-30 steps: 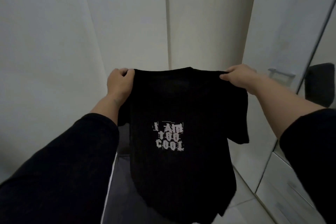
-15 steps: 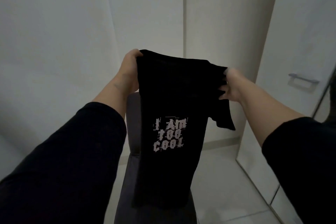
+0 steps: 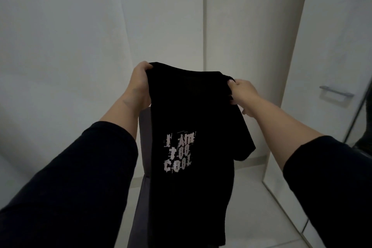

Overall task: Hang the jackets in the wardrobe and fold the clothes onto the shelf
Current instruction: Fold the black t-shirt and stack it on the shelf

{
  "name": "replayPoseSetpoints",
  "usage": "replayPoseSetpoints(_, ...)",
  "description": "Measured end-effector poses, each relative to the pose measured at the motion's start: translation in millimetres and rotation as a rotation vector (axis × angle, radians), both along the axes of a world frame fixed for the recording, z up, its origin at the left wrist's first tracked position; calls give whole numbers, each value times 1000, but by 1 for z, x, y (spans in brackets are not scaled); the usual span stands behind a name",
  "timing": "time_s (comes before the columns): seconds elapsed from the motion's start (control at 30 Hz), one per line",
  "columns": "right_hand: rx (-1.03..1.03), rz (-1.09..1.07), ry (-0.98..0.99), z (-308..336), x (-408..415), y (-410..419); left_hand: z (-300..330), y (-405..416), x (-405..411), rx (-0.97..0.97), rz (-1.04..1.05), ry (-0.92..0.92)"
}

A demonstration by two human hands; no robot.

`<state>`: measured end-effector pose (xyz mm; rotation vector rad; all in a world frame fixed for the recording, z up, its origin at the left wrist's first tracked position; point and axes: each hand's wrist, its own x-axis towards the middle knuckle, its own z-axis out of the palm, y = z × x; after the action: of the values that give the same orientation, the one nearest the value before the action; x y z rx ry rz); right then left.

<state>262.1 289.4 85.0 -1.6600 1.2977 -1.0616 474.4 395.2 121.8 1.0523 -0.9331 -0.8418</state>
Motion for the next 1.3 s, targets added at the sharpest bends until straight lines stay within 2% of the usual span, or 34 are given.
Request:
replayPoseSetpoints(0.07,193,-58,-54,7,3,2,3,-2,-3,14,-13,17)
replayPoseSetpoints(0.13,488,-6,-167,14,4,12,5,-3,-6,31,-31,27)
replayPoseSetpoints(0.17,571,41,-217,16,4,16,6,-4,-9,40,-41,32)
replayPoseSetpoints(0.23,595,73,-317,15,8,11,8,-4,-13,61,-63,46)
replayPoseSetpoints(0.33,485,16,-498,12,14,4,9,-5,-16,96,-72,67)
replayPoseSetpoints(0.4,477,67,-665,11,18,3,8,-7,-12,97,-74,87)
replayPoseSetpoints(0.47,450,177,-732,10,19,1,5,-8,-7,73,-68,126)
replayPoseSetpoints(0.63,443,573,-635,19,11,7,-4,-12,5,83,-54,217)
replayPoseSetpoints(0.73,452,695,-568,24,5,5,-3,-15,9,100,-67,223)
replayPoseSetpoints(0.83,379,756,-405,23,8,0,-5,-19,14,131,-72,189)
replayPoseSetpoints(0.97,315,701,-328,16,19,-6,-15,-24,27,161,-87,185)
replayPoseSetpoints(1.3,420,529,-367,-31,79,-41,-51,-62,50,210,-162,223)
